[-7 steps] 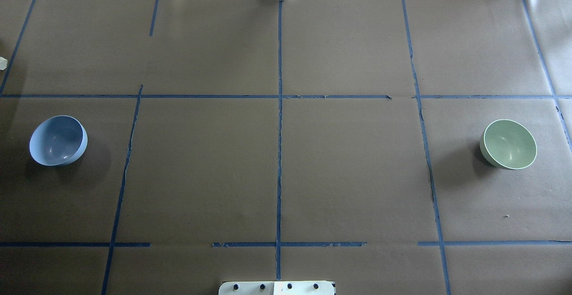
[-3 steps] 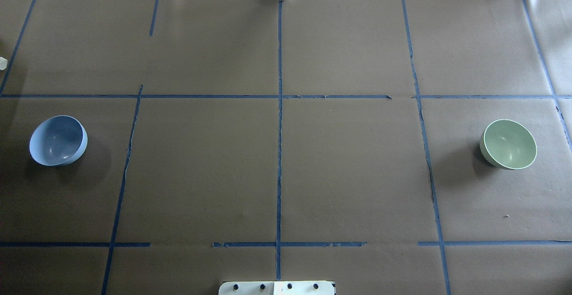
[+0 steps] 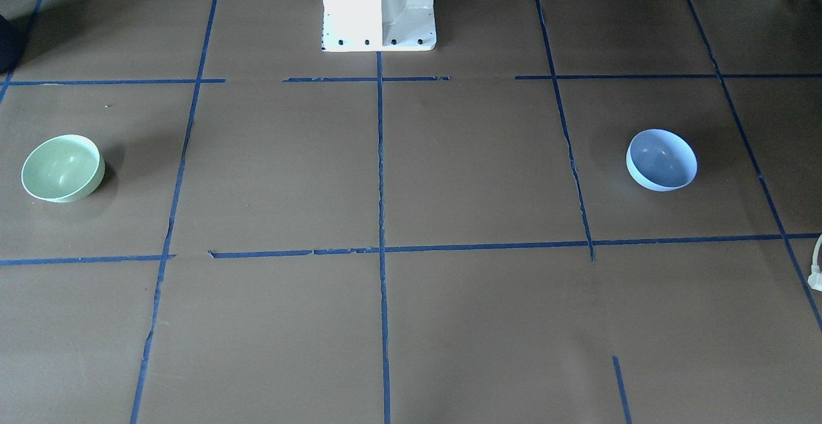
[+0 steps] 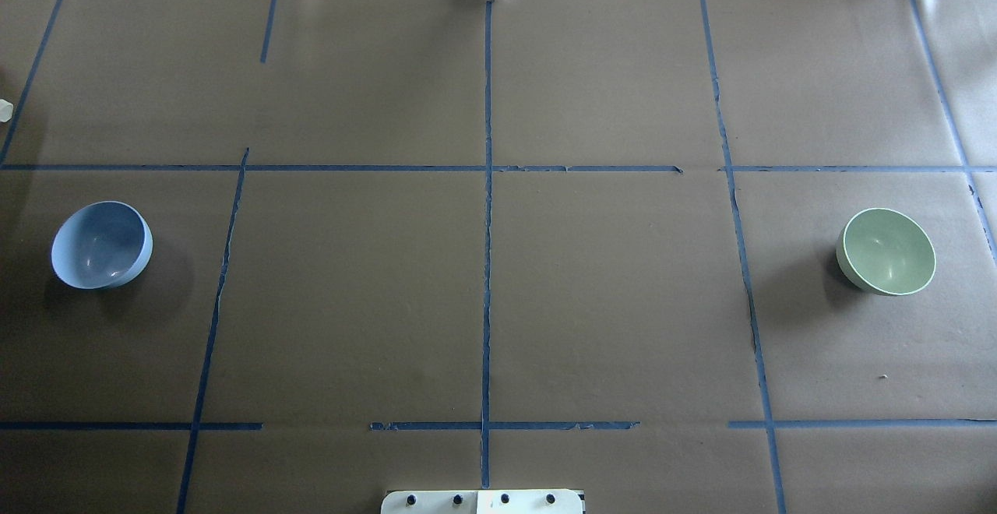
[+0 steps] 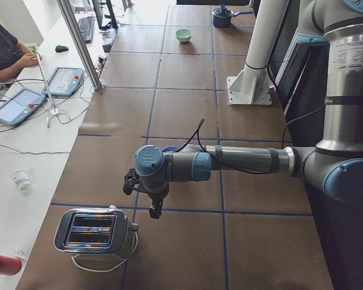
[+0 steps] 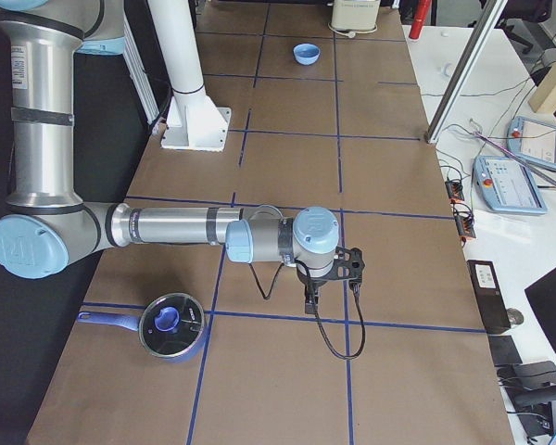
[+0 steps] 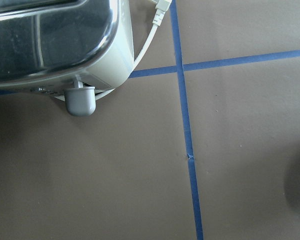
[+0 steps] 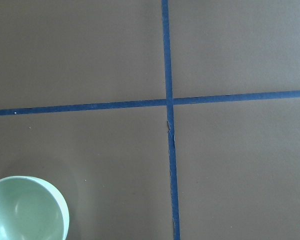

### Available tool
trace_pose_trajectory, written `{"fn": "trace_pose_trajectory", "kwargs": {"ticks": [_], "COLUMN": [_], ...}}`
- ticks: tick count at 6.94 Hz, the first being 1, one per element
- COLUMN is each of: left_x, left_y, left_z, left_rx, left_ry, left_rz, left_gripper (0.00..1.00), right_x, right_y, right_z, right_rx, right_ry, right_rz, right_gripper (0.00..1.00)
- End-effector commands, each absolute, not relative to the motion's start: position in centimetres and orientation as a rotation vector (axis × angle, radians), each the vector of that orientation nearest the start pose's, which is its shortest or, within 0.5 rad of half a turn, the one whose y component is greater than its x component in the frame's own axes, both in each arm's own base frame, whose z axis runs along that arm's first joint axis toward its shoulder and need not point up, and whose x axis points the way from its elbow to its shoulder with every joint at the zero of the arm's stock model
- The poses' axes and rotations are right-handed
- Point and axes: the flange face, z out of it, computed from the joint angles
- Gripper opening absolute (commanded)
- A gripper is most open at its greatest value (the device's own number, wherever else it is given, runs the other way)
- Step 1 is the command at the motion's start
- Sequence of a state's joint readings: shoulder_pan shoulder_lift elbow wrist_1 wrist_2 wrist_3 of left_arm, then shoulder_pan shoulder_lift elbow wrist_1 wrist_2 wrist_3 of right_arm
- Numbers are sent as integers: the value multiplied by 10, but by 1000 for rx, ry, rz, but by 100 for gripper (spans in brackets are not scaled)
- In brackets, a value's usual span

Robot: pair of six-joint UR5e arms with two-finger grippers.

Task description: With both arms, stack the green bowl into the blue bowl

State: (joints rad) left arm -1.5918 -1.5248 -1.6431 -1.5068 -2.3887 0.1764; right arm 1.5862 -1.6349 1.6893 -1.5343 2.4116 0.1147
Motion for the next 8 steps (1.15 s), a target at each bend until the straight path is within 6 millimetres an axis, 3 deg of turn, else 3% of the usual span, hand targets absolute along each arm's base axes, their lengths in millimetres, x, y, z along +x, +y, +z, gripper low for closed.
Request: {"fn": "trace_pose_trajectory", "kwargs": {"ticks": [1,3,4,5,6,7,8], "left_x": [-68,-62,-40,-34,-24,9,31], "left_y": [-466,-467,-469,-471,-474,-472,-458], "left_z": [645,644,634,628,605,565,550], "left_rx": [47,43,43,52,52,27,-1], "left_ry": [830,902,963,962,961,960,966], "left_rz": [131,122,164,180,125,52,-14], "left_gripper": [100,100,100,100,100,100,99], "right_x": [65,64,63,63,61,56,51], "right_y": [-481,-486,-485,-485,-486,-487,-487], "right_z": [609,606,606,605,603,598,591], "right_rx": [63,64,65,67,71,75,76], "right_ry": [-849,-860,-870,-869,-868,-870,-873], "right_rz": [76,76,73,73,66,52,48], "right_gripper": [100,100,100,100,100,100,100]}}
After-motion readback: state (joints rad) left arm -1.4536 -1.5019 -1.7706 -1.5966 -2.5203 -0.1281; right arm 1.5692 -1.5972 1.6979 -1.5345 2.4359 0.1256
